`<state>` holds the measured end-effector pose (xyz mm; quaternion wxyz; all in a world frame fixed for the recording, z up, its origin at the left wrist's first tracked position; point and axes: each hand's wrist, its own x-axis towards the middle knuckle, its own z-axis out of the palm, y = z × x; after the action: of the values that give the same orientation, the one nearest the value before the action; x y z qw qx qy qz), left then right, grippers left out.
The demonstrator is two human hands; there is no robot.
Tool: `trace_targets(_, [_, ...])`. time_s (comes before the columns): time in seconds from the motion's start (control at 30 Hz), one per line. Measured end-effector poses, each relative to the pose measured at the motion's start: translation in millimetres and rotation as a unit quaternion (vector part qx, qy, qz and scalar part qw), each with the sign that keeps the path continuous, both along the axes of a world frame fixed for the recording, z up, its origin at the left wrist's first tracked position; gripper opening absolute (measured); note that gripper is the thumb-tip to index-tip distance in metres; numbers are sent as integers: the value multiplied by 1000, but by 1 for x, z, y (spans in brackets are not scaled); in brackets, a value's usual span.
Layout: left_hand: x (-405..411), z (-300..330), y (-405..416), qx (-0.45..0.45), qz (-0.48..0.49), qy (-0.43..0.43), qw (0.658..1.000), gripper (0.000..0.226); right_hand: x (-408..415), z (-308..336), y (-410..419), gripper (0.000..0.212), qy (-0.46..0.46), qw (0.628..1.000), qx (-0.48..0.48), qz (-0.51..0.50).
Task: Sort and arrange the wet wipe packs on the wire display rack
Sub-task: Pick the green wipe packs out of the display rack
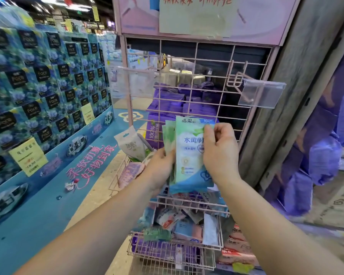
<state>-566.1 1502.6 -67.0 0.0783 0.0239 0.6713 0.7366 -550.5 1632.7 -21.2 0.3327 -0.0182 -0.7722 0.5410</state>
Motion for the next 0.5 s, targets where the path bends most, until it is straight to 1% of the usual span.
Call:
trace_targets(0.07, [3,2,-4,28,0,-7,1000,38,2,7,-7,15,1,999,39,1])
trace_targets(0.1, [4,4,-6,44,-12,-7,999,45,2,8,-10,15,4,999,51,5])
trace_targets(0.2, [7,12,-16,136,-79,-34,987,81,3,8,-16,14,11,998,66,17])
trace_targets(0.23, [8,12,-19,148,-103,-33,983,86,3,7,-17,14,16,997,68,17])
trace_targets(0.27, [10,14,-22,144,-117,-21,982,82,3,6,-19,14,20,997,73,13])
trace_targets(0.3, [11,14,-24,130,-122,-5,984,69,2,6,-21,14,24,997,77,10])
trace_targets(0.33, [13,15,-24,115,-120,7,986,51,3,6,-23,13,23,997,78,11])
trace_targets(0.37, [14,16,-25,110,-107,14,988,38,3,5,-25,13,22,997,75,18])
trace_targets(0.4, [14,17,-26,111,-87,21,990,34,2,6,-25,13,19,998,60,30])
trace_targets(0.43, [12,17,-27,116,-73,30,990,34,0,5,-24,13,16,998,20,50])
trace_targets(0.47, [11,19,-30,123,-62,40,990,35,-2,5,-22,16,1,996,-46,81])
trace_targets(0.5, [10,21,-32,129,-51,49,989,34,-4,3,-19,25,-29,983,-127,131])
